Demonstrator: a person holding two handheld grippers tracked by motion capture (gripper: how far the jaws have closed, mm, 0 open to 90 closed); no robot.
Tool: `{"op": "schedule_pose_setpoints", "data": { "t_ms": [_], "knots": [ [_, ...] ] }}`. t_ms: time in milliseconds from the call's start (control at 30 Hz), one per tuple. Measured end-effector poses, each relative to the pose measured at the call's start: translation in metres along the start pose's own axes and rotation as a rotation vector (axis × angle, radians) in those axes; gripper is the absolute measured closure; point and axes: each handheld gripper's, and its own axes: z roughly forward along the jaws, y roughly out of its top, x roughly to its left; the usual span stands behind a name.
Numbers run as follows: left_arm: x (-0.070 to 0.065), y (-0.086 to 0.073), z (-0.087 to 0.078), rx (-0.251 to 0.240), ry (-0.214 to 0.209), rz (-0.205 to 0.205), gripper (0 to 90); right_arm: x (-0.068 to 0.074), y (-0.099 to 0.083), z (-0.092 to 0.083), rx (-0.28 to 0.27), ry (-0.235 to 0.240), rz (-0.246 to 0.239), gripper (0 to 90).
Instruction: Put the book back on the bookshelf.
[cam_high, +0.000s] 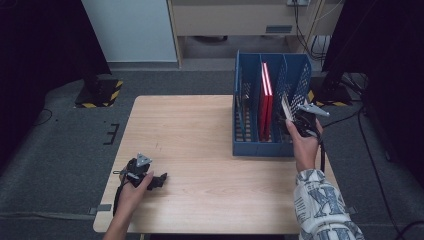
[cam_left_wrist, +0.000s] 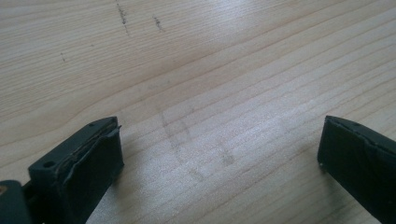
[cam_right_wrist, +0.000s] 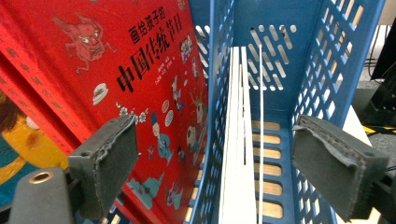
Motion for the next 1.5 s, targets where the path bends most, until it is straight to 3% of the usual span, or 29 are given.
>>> {"op": "schedule_pose_setpoints", "data": {
  "t_ms": [367,700,1267,1500],
  "knots": [
    [0.000,0.000,0.000,0.000,0.000,0.000,0.0,-0.001,-0.003,-0.012,-0.012,0.053,-0.004,14.2],
    [0.000,0.000,0.000,0.000,0.000,0.000,0.0,-0.001,-0.005,-0.024,-0.018,0.058,-0.019,10.1],
    [-0.001,0.000,0.000,0.000,-0.001,0.001,0.0,0.017,-0.011,-0.040,-0.006,0.114,-0.057,8.0],
    [-0.001,0.000,0.000,0.000,-0.002,0.002,0.0,0.027,-0.014,-0.050,-0.007,0.136,-0.094,6.5]
  ]
}}
